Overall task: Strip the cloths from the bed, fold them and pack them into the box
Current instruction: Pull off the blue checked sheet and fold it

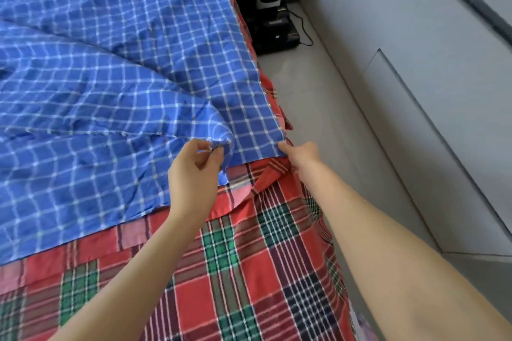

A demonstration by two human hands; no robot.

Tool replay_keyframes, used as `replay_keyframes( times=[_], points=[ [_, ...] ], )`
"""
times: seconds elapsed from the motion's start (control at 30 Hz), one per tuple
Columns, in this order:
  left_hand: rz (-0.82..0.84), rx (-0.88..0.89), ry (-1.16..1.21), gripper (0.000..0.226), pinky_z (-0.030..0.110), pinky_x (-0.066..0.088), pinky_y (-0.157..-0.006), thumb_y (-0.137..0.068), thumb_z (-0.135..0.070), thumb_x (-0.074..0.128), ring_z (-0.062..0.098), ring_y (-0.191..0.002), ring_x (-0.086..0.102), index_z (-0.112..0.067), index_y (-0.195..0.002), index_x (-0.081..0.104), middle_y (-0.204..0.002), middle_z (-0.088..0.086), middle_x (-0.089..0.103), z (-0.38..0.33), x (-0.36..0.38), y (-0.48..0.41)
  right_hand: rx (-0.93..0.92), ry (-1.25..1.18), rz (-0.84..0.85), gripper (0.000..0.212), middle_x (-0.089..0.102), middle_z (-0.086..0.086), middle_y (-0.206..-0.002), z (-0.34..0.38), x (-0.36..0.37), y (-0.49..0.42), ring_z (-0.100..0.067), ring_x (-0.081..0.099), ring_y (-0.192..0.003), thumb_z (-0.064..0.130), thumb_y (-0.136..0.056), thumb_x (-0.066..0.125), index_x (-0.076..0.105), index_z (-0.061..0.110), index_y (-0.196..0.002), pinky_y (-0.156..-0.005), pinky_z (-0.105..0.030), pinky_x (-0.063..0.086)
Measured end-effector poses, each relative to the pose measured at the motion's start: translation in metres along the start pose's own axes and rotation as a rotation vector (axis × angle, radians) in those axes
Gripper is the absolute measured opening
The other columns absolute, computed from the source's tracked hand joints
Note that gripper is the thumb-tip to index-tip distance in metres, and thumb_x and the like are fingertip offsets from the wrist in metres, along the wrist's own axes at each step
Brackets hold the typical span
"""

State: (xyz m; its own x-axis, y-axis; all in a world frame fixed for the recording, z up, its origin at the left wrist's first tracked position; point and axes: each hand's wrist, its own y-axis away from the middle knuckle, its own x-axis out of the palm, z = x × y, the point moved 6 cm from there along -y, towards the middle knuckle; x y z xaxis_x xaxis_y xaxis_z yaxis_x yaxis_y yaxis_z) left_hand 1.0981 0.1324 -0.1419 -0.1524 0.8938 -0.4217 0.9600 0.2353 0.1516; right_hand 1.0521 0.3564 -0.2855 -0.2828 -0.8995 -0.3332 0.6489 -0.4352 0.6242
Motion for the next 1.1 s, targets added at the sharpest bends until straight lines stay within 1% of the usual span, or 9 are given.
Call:
replay_keyframes(
  times=[0.07, 0.13, 0.3, 0.37, 0.53, 0.7, 0.8, 0.93, 1.1],
  points=[
    [-0.02, -0.02, 0.044, 0.019, 0.021, 0.044, -0.06, -0.093, -0.021, 0.058, 0.02, -0.072, 0.067, -0.029, -0.078, 0.05, -0.072, 0.001, 0.067, -0.006, -0.006, -0.001, -0.073, 0.047, -0.054, 0.027, 0.06, -0.013, -0.079, 0.01, -0.001, 0.004, -0.03, 0.061, -0.082, 0.025, -0.08, 0.074, 0.057, 0.004, -0.074, -0.068, -0.038, 0.048],
    [-0.037, -0.024, 0.071, 0.018, 0.019, 0.045, -0.062, -0.093, -0.02, 0.059, 0.008, -0.068, 0.066, -0.028, -0.079, 0.051, -0.067, -0.006, 0.065, -0.013, -0.014, -0.004, -0.186, 0.193, -0.094, 0.039, 0.049, -0.006, -0.058, 0.025, -0.005, 0.018, -0.025, 0.054, -0.068, 0.024, -0.083, 0.069, 0.044, 0.014, -0.054, -0.06, -0.032, 0.038],
    [-0.092, 0.051, 0.076, 0.006, 0.002, 0.041, -0.055, -0.092, -0.02, 0.061, -0.008, -0.054, 0.06, -0.017, -0.089, 0.055, -0.069, -0.009, 0.065, -0.063, -0.054, -0.008, -0.578, 0.328, -0.13, 0.024, 0.046, 0.002, -0.063, 0.092, -0.024, 0.107, -0.019, 0.042, -0.063, 0.018, -0.087, 0.063, 0.047, 0.012, -0.07, -0.056, -0.031, 0.019],
    [-0.112, 0.09, 0.077, 0.005, 0.002, 0.04, -0.055, -0.092, -0.019, 0.06, -0.004, -0.058, 0.062, -0.017, -0.09, 0.056, -0.07, -0.009, 0.064, -0.089, -0.074, -0.003, -0.692, 0.346, -0.078, 0.029, 0.043, 0.007, -0.06, 0.114, -0.026, 0.149, -0.011, 0.04, -0.057, 0.016, -0.086, 0.065, 0.044, 0.016, -0.066, -0.051, -0.028, 0.023],
    [-0.203, 0.203, 0.076, 0.02, 0.03, 0.052, -0.074, -0.092, -0.017, 0.06, 0.018, -0.072, 0.068, -0.028, -0.077, 0.053, -0.073, -0.005, 0.066, -0.173, -0.158, 0.015, -0.831, 0.338, 0.042, 0.031, 0.048, 0.004, -0.057, 0.176, -0.037, 0.261, -0.008, 0.043, -0.053, 0.015, -0.083, 0.069, 0.046, 0.016, -0.062, -0.051, -0.018, 0.03],
    [-0.339, 0.39, -0.028, 0.009, 0.032, 0.047, -0.063, -0.092, -0.019, 0.06, 0.031, -0.077, 0.065, -0.018, -0.085, 0.056, -0.067, -0.007, 0.061, -0.265, -0.277, 0.044, -0.894, 0.247, 0.178, 0.025, 0.058, -0.006, -0.059, 0.242, -0.044, 0.391, -0.014, 0.05, -0.052, 0.014, -0.084, 0.068, 0.054, 0.006, -0.064, -0.052, -0.015, 0.036],
    [-0.354, 0.501, -0.069, 0.011, 0.03, 0.051, -0.066, -0.09, -0.015, 0.061, 0.019, -0.071, 0.068, -0.021, -0.082, 0.058, -0.07, -0.009, 0.065, -0.32, -0.36, 0.082, -0.955, 0.181, 0.247, 0.027, 0.058, -0.004, -0.053, 0.28, -0.042, 0.496, -0.012, 0.05, -0.045, 0.014, -0.083, 0.069, 0.055, 0.007, -0.061, -0.051, -0.022, 0.04],
    [-0.23, 0.646, -0.063, 0.018, 0.003, 0.039, -0.051, -0.089, -0.011, 0.062, -0.015, -0.051, 0.056, -0.022, -0.075, 0.058, -0.06, -0.02, 0.066, -0.376, -0.441, 0.147, -0.988, -0.009, 0.354, 0.027, 0.056, 0.0, -0.044, 0.312, -0.042, 0.625, -0.013, 0.049, -0.038, 0.014, -0.082, 0.072, 0.055, 0.008, -0.061, -0.045, -0.025, 0.043],
    [-0.032, 0.743, -0.024, 0.024, 0.008, 0.049, -0.063, -0.085, -0.005, 0.065, -0.009, -0.059, 0.062, -0.026, -0.075, 0.061, -0.056, -0.026, 0.064, -0.394, -0.485, 0.214, -0.776, -0.313, 0.473, 0.017, 0.061, -0.01, -0.055, 0.319, -0.038, 0.715, -0.01, 0.05, -0.037, 0.008, -0.081, 0.072, 0.064, -0.006, -0.075, -0.038, -0.019, 0.042]
  ],
)
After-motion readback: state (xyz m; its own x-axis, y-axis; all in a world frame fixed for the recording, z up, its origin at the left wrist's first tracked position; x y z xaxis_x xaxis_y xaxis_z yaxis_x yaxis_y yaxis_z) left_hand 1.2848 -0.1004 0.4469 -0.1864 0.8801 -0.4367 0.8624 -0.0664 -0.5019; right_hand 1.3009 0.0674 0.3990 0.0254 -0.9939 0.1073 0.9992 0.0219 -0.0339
